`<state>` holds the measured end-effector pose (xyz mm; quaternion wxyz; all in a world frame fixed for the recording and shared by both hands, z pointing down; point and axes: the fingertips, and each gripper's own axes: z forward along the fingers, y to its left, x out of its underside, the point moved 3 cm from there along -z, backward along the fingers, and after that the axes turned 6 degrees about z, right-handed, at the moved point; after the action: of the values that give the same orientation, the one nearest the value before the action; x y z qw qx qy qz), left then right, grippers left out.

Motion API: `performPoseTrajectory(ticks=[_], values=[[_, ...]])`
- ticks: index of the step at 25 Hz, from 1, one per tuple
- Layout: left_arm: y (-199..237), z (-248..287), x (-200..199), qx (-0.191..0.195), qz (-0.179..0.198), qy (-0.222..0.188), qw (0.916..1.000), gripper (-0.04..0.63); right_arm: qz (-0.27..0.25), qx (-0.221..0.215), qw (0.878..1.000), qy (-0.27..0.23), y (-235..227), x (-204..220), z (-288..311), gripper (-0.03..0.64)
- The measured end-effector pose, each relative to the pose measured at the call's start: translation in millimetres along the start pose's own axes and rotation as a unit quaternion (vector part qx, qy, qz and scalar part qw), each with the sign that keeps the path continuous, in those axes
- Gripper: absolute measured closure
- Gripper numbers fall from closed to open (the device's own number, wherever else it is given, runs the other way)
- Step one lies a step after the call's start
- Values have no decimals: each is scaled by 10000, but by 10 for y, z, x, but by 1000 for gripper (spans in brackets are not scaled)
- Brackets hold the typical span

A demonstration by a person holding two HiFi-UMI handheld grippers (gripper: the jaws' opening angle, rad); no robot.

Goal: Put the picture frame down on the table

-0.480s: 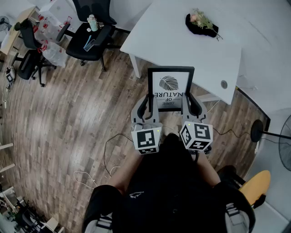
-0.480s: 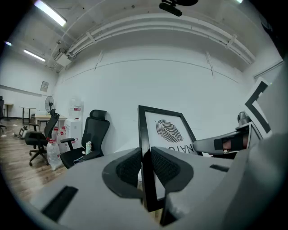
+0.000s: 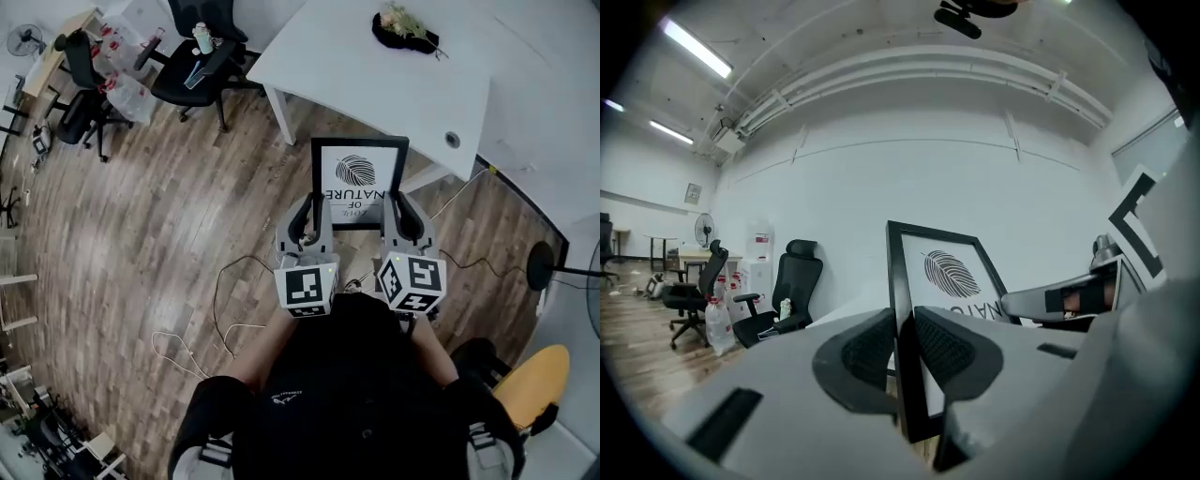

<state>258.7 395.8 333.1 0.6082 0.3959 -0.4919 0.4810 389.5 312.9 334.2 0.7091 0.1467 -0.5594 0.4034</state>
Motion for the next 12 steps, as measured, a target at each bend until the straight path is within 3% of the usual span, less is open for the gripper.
performPoseTrajectory(ticks=[5,12], values=[[-672,-635,149,-95,10,-4,10000,520,-66,-111,9998,-136,-288,185,-819,551],[-1111,-1115,125,-57,163,-106,9998,522,-83,-140,9993,-333,-423,238,-1483,551]])
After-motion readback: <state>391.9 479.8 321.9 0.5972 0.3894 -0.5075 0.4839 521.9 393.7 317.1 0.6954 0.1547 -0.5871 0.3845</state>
